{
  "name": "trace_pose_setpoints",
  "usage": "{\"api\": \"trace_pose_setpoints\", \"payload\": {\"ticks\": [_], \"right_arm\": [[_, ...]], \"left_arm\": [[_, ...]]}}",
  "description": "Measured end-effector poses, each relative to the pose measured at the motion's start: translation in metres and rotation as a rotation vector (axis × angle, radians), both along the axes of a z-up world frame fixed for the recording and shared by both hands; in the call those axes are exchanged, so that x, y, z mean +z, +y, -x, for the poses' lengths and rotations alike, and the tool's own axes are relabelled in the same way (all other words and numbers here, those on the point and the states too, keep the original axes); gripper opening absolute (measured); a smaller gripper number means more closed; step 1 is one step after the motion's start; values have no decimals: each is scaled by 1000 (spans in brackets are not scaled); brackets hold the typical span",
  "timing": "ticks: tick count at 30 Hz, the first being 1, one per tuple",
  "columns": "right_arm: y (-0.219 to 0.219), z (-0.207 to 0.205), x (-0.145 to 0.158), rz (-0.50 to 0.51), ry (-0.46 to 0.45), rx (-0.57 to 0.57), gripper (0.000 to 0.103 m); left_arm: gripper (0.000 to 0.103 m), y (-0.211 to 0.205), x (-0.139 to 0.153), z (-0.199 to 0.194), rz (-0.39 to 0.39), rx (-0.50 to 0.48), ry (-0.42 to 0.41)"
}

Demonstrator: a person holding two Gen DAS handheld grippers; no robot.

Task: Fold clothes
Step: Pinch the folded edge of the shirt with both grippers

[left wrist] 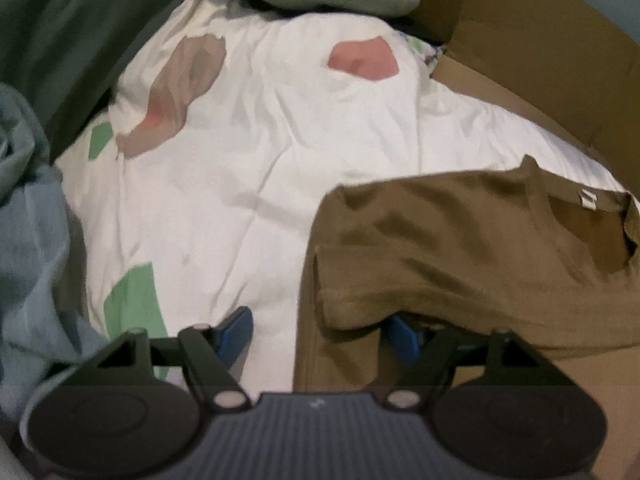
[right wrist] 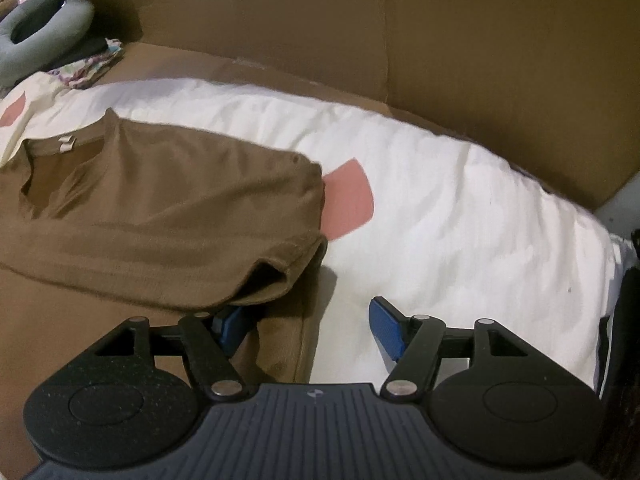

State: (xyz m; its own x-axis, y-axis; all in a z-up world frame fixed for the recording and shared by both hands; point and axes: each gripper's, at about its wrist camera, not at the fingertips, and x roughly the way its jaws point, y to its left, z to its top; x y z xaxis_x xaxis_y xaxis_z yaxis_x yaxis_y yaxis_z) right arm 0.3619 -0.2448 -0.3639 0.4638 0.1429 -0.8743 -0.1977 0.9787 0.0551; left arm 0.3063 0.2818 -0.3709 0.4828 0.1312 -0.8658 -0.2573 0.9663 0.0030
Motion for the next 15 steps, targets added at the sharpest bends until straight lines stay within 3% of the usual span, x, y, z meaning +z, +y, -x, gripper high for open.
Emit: {"api": "trace_pose_setpoints", "payload": {"ticks": [9,15], "right_arm": [[1,-30,8,9,-43,-45,70],[1,-35,22,-11,-82,-66,70]], "left_arm": [[74,9,21,-25,-31,32,-78],[74,8,43,-18,6,60,-163]]}}
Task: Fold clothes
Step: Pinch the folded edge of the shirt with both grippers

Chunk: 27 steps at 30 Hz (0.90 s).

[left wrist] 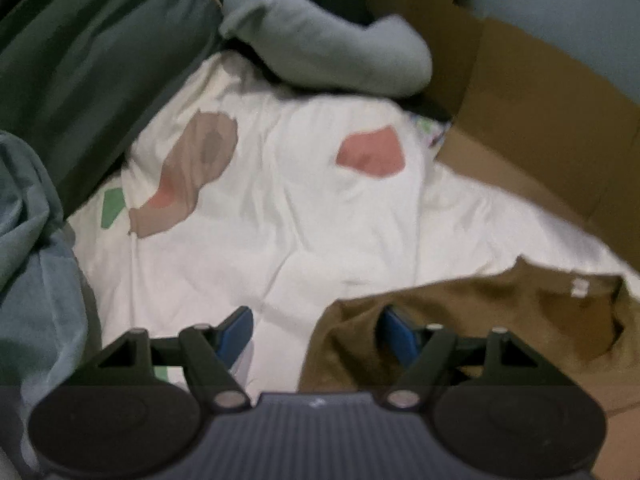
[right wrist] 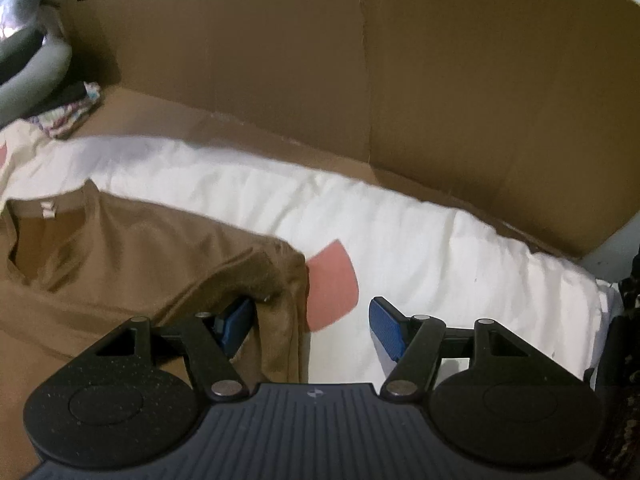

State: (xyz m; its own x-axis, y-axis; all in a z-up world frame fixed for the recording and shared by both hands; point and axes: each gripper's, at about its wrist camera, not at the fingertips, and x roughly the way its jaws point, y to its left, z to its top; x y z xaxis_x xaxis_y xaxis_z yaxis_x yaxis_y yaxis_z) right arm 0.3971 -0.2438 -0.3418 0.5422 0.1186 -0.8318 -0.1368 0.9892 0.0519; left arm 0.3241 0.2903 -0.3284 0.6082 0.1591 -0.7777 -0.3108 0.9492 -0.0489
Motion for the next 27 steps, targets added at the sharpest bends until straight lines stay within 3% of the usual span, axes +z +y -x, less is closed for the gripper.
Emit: {"api": "trace_pose_setpoints", "payload": {"ticks": [7,18,27], "right_arm": [[-9,9,11,-39,-24,-6,70],[-24,26,11,-41,-32,26,67],[-5,20,8,-44,-32,94,67]], "left_arm": [[72,-1,22,23,-3,-39,-68],[68,9,1,47,-39,-84,36],[68,-3,-26,30,-135,-165,108]]}}
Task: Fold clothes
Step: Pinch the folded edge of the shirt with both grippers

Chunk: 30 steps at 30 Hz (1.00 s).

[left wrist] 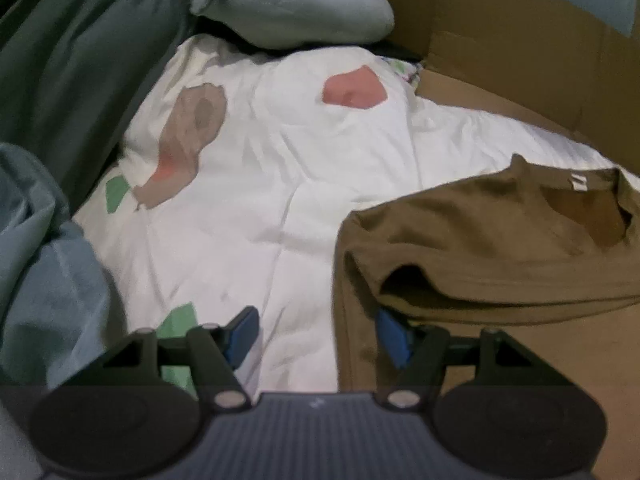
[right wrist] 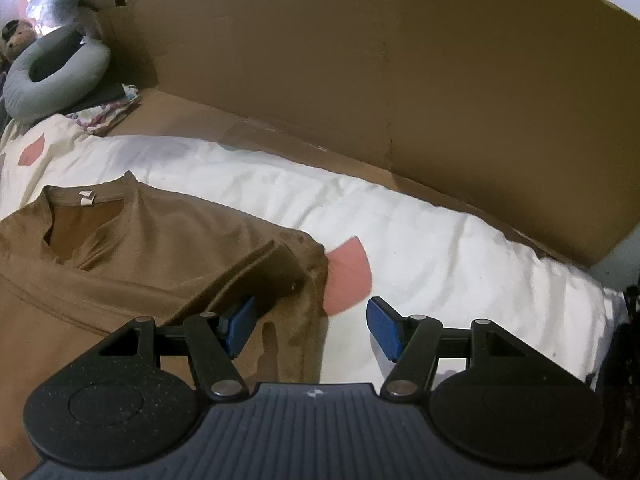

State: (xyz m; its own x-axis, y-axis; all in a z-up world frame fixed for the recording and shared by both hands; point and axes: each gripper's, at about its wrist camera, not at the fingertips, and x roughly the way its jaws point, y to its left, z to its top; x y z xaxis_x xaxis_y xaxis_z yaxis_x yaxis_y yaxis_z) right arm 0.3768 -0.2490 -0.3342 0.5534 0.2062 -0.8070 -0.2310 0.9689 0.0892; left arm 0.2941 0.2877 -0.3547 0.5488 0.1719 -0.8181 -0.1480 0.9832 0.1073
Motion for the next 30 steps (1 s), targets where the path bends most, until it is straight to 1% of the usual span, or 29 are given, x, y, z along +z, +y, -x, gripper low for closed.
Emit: {"api": "trace_pose_setpoints", "payload": {"ticks": [3,9,11,14,15,16,18,19,20,21,23,24,25,26,27,28,30], "right_arm": [[3,-3,-2,0,2,5,67],[10,-4,-7,-3,8,22,65],[12,-4,-7,-3,2,27,64],[16,-6,-7,14,-20,31,62],[16,-6,-6,10,-28,34,58],[16,-7,-5,4,-33,38,53],[16,-7,-3,-7,-41,43,48],[16,-7,-3,-10,-44,46,42],[16,-7,-3,-12,-47,50,38],[17,-8,-3,-12,-47,54,32],[18,-7,-4,-11,-50,61,29],[19,-6,-4,-7,-54,68,26],[20,-5,-3,-2,-59,76,24],[20,-5,-3,-1,-64,81,23],[21,-4,-2,0,-69,86,19],[22,-3,-1,1,-73,90,12],[22,-2,0,3,-85,89,5]], "left_arm": [[68,-6,-1,-7,-27,-35,-6],[68,-18,4,-22,-44,-87,-68],[59,-25,1,-26,-72,-112,-75],[52,-35,-3,-28,-104,-154,-79],[50,-37,-3,-29,-108,-160,-83],[48,-38,-2,-28,-112,-163,-91],[45,-41,0,-28,-120,-170,-106],[41,-42,2,-28,-124,-173,-114],[39,-42,3,-28,-129,-176,-122],[39,-44,4,-28,-135,-179,-130],[38,-46,6,-28,-143,-189,-143],[37,-47,7,-28,-141,-197,-150],[33,-48,7,-28,-140,-203,-153],[27,-49,7,-29,-142,-205,-151],[22,-50,6,-29,-140,-205,-148],[12,-50,5,-29,-134,-201,-144],[9,-49,5,-28,-123,-187,-149]]}}
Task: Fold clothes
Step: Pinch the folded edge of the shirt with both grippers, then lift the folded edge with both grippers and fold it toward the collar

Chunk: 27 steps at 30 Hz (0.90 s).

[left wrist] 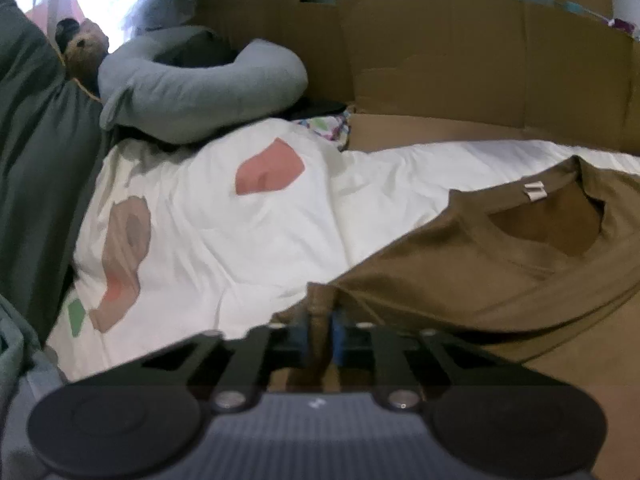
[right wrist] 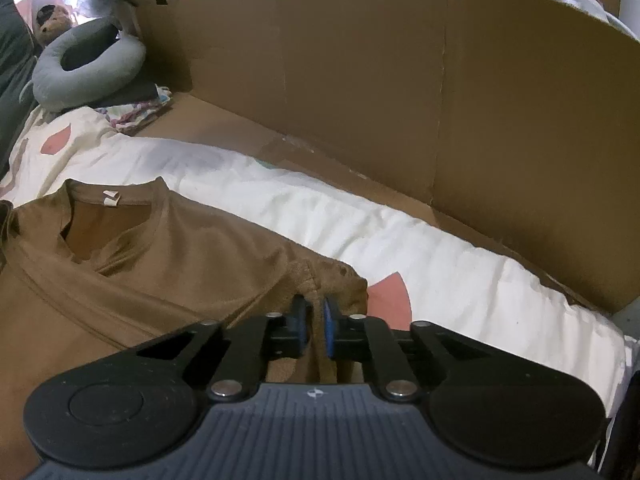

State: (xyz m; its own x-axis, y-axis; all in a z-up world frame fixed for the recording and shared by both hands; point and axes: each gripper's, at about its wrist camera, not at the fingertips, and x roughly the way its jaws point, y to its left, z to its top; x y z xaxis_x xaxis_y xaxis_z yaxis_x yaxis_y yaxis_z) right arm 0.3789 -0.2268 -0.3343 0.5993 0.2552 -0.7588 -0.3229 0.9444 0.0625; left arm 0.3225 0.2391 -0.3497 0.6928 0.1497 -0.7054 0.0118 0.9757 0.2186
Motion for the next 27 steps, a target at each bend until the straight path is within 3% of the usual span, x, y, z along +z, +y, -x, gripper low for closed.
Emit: {"api": "trace_pose_setpoints", "payload": {"ticks": [7,12,20,27], "right_arm": [[-11,1,1,23,-20,-70,1],[-19,-1,-5,15,6,-105,1],[-19,-6,-5,-35,31,-99,4],[-13,-10,-9,-24,27,-77,4]], "left_arm": [[6,22,6,5,106,118,-45],[6,37,1,5,178,173,-28],[11,37,-3,-1,201,166,-9],[12,31,-5,-3,159,145,-10]]}}
